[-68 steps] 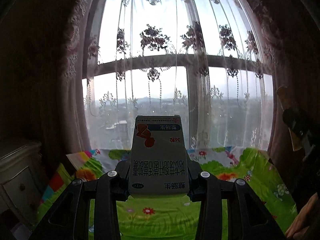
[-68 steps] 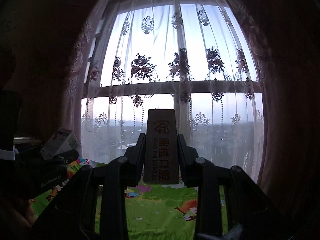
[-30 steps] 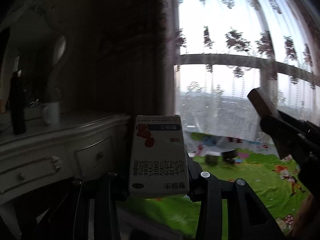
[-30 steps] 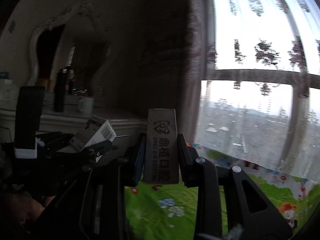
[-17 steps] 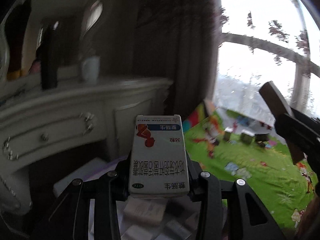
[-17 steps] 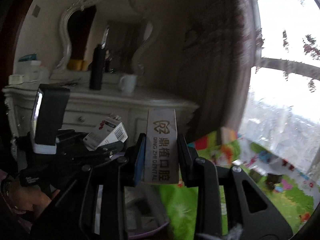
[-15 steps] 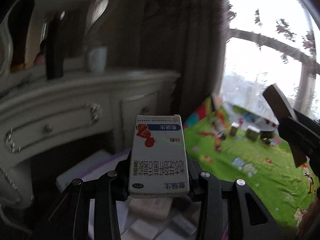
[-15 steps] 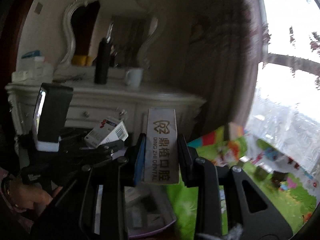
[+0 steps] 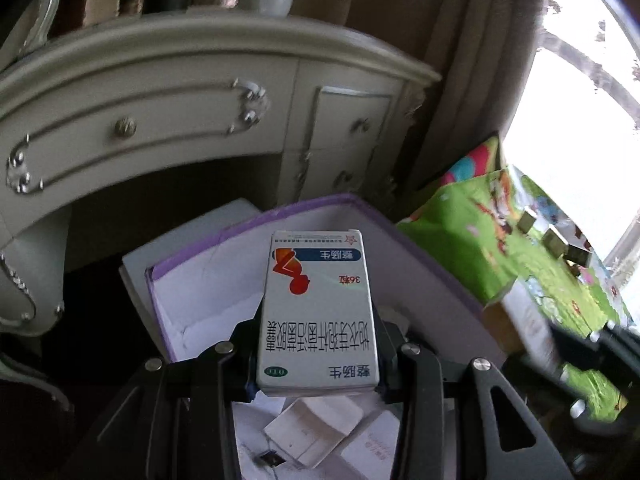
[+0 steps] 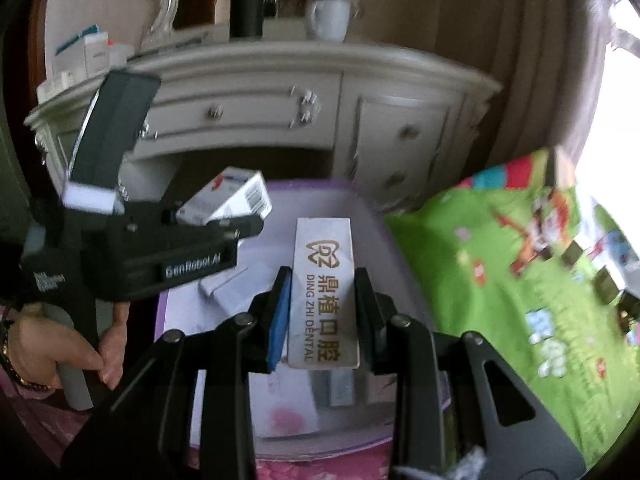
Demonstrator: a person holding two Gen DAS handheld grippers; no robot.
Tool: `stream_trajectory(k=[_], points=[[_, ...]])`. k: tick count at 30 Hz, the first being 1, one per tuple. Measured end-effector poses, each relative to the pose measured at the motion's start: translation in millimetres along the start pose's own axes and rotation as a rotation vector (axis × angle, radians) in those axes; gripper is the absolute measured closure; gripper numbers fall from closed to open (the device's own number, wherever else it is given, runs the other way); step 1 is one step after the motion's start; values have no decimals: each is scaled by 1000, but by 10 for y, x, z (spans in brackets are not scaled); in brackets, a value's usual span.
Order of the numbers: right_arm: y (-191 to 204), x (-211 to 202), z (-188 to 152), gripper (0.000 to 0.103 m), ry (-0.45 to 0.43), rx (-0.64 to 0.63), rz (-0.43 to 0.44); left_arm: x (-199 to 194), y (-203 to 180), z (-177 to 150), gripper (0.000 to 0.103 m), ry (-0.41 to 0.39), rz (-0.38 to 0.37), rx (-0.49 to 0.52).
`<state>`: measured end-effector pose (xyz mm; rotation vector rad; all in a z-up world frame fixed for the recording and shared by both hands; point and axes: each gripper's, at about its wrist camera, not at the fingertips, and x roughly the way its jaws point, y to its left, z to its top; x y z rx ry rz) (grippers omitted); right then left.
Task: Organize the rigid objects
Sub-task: 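Open both tools to drop the two white boxes into the bin, then move both open tools back over the bedspread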
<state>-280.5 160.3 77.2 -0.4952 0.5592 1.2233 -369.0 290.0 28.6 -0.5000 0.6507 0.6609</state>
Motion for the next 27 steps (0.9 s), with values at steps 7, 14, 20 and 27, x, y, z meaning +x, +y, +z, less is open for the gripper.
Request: stream_trajectory(k=[7, 14, 20, 27], points=[[197, 221, -115, 68, 64, -47, 57, 193, 215, -49, 61, 76, 58, -59], [203, 228, -159, 29, 59, -24, 71, 327, 257, -63, 18, 141, 117, -96], [-84, 12, -188, 22, 5, 60, 18, 280, 30, 29, 17, 98, 152, -41], [-1045, -418, -485, 14, -8, 234, -238, 315, -568, 112, 17, 104, 62, 77]])
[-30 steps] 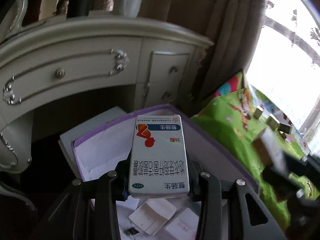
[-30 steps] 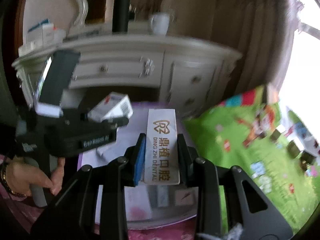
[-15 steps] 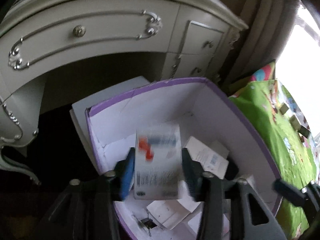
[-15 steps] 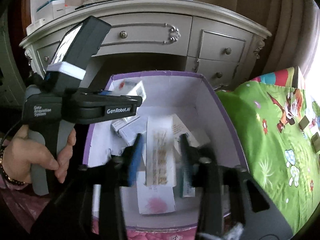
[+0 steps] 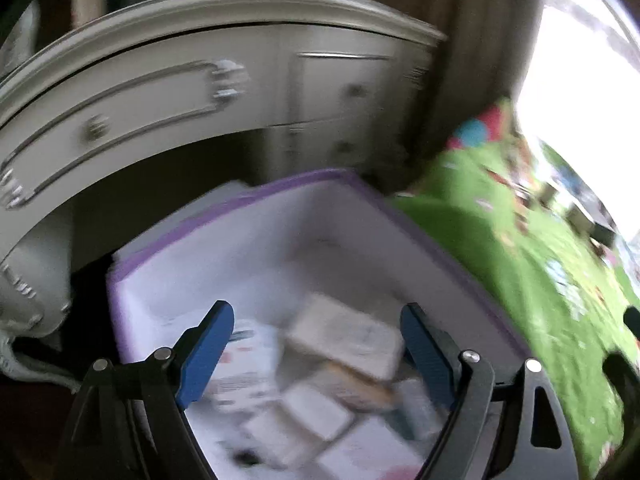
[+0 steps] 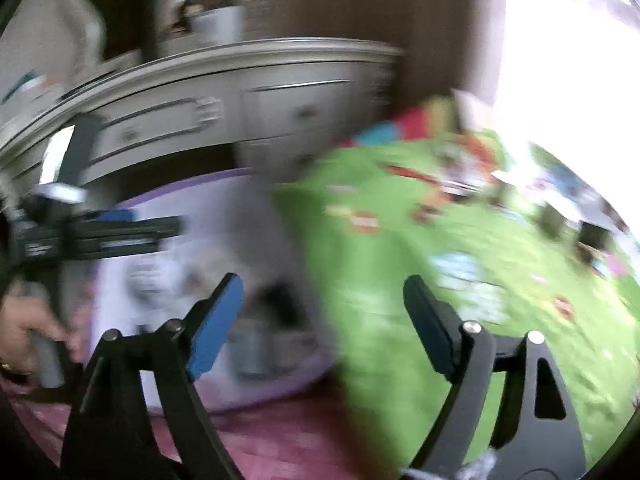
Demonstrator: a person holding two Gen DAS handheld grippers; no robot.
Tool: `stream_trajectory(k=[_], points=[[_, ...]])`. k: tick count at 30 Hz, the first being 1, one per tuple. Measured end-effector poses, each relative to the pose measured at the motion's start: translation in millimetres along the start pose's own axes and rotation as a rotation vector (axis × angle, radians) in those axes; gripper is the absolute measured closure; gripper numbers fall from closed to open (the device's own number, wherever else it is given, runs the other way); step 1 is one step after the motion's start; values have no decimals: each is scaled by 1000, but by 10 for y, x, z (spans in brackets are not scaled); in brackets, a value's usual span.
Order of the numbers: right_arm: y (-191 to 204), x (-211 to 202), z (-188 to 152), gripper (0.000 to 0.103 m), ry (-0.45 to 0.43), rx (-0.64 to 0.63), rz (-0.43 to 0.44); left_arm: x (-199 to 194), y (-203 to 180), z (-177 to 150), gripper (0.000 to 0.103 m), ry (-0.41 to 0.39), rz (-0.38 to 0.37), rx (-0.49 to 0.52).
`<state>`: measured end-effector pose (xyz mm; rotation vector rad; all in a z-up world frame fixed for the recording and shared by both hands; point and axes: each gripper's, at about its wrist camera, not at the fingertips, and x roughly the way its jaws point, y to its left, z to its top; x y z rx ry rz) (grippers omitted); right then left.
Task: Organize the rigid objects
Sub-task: 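Move both open tools back over the bedspread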
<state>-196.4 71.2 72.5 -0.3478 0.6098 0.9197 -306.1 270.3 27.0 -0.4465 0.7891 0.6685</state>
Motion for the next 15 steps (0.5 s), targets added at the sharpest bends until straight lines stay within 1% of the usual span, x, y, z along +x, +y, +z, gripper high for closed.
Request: stream_trajectory(k=[1, 2, 3, 4, 6, 7, 8, 9, 10, 11, 12, 13, 14, 15], points=[[-207, -22, -43, 14, 6, 34, -52, 9, -157, 28, 17, 5, -37, 29], [-369, -48, -72, 13, 12, 60, -88, 29, -413, 67, 17, 13, -95, 73], [-586, -65, -132, 13, 24, 94, -133, 34, -553, 82, 17, 17, -124, 96], [-839, -63, -205, 13, 51, 133, -181, 63, -788, 111, 16, 29, -177, 135], [-1277, -41, -325, 13, 104, 207, -240, 173, -1362, 164, 15, 76, -304, 223], [-1529, -43, -413, 13, 123, 252, -267, 229, -1599, 178, 15, 95, -350, 256], [-1777, -34, -498, 13, 150, 294, -306, 322, -1956, 195, 15, 119, -403, 310], [-1936, -34, -548, 13, 169, 318, -336, 412, -2302, 203, 15, 126, -436, 372], [-2143, -19, -610, 13, 185, 343, -367, 466, -2489, 196, 15, 128, -443, 407], [-2343, 2, -666, 13, 192, 364, -384, 599, -2872, 196, 15, 133, -432, 479], [-2526, 33, -714, 13, 204, 391, -391, 697, -3125, 191, 15, 130, -417, 525], [-2693, 81, -754, 13, 219, 423, -386, 748, -3270, 175, 15, 122, -407, 550], [-2836, 135, -773, 13, 230, 453, -370, 857, -3491, 175, 15, 102, -382, 594], [-2938, 194, -791, 12, 234, 476, -356, 924, -3607, 172, 15, 92, -360, 619]])
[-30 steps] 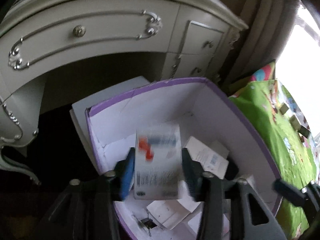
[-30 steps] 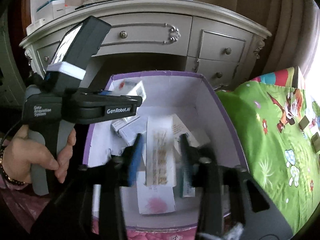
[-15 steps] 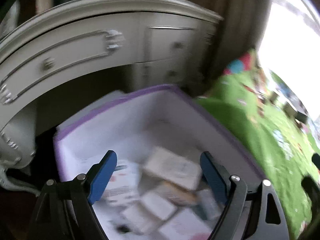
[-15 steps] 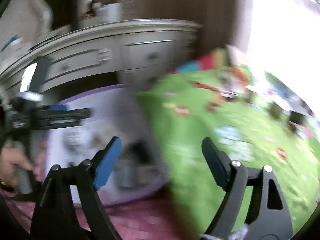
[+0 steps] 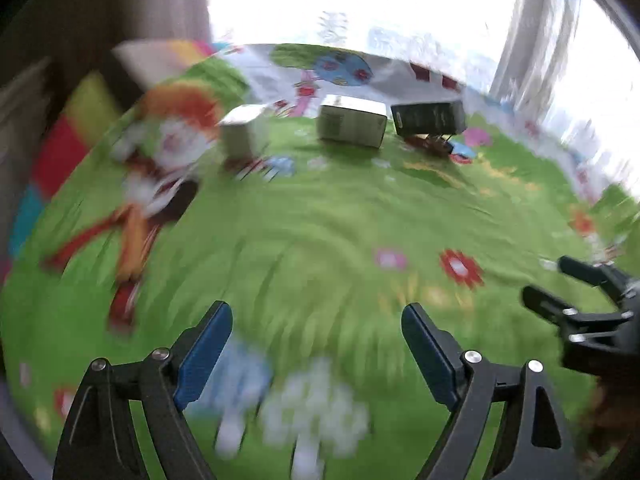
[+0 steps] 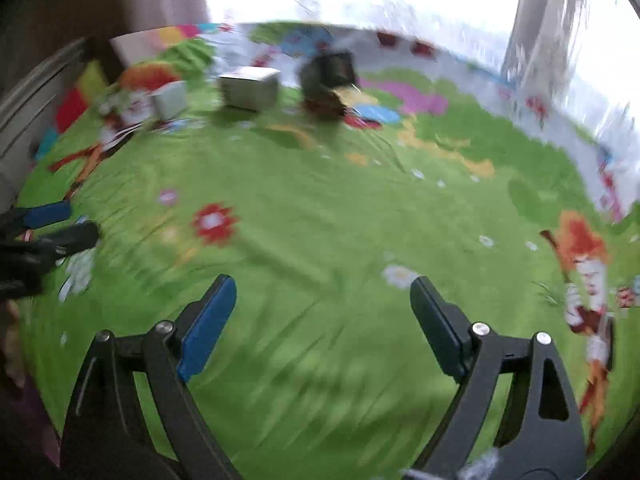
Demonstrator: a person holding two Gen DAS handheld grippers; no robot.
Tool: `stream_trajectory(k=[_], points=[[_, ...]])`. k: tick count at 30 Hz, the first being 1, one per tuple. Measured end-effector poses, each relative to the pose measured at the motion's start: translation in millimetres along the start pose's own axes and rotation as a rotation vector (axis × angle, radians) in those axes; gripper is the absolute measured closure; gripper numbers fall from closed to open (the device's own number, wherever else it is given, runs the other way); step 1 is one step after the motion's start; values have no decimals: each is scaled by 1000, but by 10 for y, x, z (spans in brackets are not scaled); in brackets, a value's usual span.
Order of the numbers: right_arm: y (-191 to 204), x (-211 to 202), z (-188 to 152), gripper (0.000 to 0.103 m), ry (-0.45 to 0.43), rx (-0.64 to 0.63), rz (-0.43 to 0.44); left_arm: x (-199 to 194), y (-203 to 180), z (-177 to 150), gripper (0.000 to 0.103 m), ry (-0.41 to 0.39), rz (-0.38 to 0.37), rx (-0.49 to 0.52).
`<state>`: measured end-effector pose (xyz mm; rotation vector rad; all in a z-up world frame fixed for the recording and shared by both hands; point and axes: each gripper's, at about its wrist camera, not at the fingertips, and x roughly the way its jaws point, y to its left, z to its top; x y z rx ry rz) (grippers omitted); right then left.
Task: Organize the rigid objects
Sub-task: 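Move both open tools back over the bedspread, then grasp the pink binder clip with the right tool while the left grasps the black box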
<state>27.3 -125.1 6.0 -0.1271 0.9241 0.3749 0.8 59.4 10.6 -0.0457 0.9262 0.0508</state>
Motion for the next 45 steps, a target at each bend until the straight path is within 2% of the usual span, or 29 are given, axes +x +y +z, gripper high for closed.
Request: stream_trajectory(k=[2, 3, 6, 13, 16, 17, 18, 19, 21, 23, 26, 31, 34, 37, 41, 43, 45], points=[[-128, 147, 136, 11, -8, 21, -9, 236, -84, 134, 11, 3, 41, 45], [-155, 212, 221, 11, -2, 16, -5, 273, -46, 165, 9, -10, 30, 47], [-133, 361, 463, 11, -3, -10, 30, 360, 59, 246, 0, 20, -8, 6], [-66, 1038, 1206, 11, 10, -37, 15, 307, 142, 223, 0, -5, -59, -39], [-21, 1217, 1406, 11, 16, -57, 7, 336, 144, 241, 0, -8, -67, -47], [-14, 1235, 1428, 15, 14, -62, 11, 335, 140, 244, 0, -7, -65, -46], [-8, 1232, 1436, 31, 9, -68, 16, 332, 140, 246, 0, -7, -65, -46], [-8, 1195, 1421, 43, -5, -71, 12, 321, 149, 236, 0, -8, -66, -47], [-37, 1086, 1333, 79, -1, -55, 22, 314, 168, 234, 0, -13, -78, -57], [-121, 866, 1068, 79, -9, -33, 79, 304, 192, 231, 0, -19, -90, -70], [-257, 501, 604, 79, -29, -30, 107, 299, 189, 228, 0, -19, -85, -67], [-583, -44, -67, 78, -37, 0, 44, 319, 132, 232, 0, -3, -48, -43], [-754, -196, -244, 78, -41, 43, 48, 351, 56, 230, 0, 18, 2, -2], [-805, -227, -280, 75, -45, 71, 68, 355, 60, 232, 0, 19, 4, -2], [-813, -204, -236, 40, -57, 108, 112, 358, 72, 234, 0, 19, 3, -2], [-778, -184, -196, 38, -57, 104, 53, 358, 69, 235, 0, 20, 6, -5], [-748, -158, -189, 37, -44, 91, 29, 361, 71, 236, 0, 20, 7, -6]])
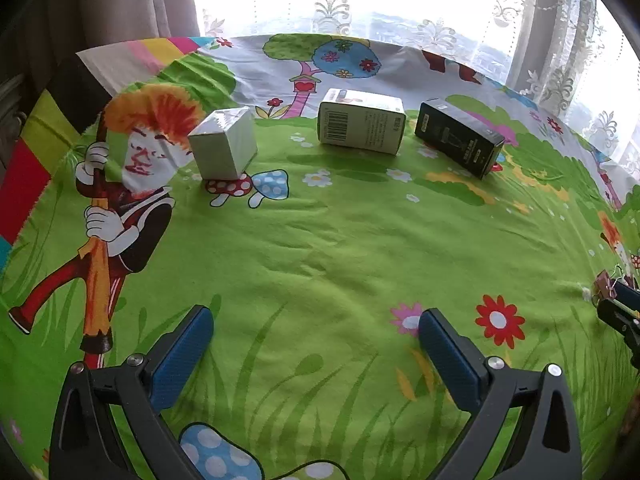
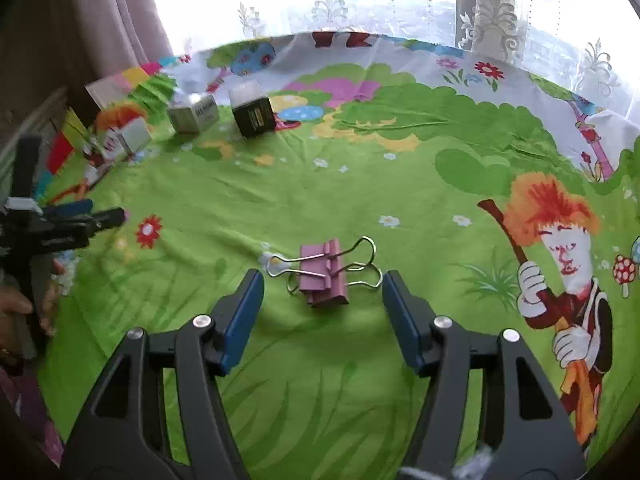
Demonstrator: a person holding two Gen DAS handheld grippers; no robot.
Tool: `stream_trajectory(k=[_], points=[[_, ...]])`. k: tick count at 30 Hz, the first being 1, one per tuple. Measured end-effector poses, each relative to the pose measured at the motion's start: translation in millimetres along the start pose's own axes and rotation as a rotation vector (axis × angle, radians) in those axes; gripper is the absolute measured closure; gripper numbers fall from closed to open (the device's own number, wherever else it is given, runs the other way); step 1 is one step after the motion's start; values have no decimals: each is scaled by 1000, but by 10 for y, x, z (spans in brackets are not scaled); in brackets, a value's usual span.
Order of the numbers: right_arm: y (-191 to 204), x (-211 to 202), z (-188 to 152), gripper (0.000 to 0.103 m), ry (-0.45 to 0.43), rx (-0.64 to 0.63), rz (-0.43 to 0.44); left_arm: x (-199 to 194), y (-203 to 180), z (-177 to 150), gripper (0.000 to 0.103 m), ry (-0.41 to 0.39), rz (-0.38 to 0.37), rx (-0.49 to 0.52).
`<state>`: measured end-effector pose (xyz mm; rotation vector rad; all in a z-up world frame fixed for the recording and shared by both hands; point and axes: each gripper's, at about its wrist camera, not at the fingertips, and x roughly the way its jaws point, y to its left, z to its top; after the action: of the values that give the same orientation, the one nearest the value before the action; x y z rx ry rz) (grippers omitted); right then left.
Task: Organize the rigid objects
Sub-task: 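Grasp the pink binder clip with the right tool while the left grasps the black box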
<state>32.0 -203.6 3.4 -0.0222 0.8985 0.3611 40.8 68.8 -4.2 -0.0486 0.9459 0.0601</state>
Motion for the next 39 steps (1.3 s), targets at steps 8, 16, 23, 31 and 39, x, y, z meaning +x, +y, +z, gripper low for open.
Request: stream_trajectory(k=[8, 16, 23, 31, 39], points=[[19, 33, 66, 76, -12, -56, -31, -17, -29, -10, 0, 8, 23, -25], [94, 56, 80, 76, -8, -89, -94, 113, -755, 287, 0, 60, -154, -7], [122, 72, 79, 76, -3, -109, -118, 522, -1136, 1161, 0, 9, -120, -297], [106, 58, 75, 75, -3, -87, -97, 863, -1414, 1308, 63, 16, 35, -123], [90, 58, 78, 75, -6, -76, -86, 152, -1359, 355, 63, -18, -93, 232]])
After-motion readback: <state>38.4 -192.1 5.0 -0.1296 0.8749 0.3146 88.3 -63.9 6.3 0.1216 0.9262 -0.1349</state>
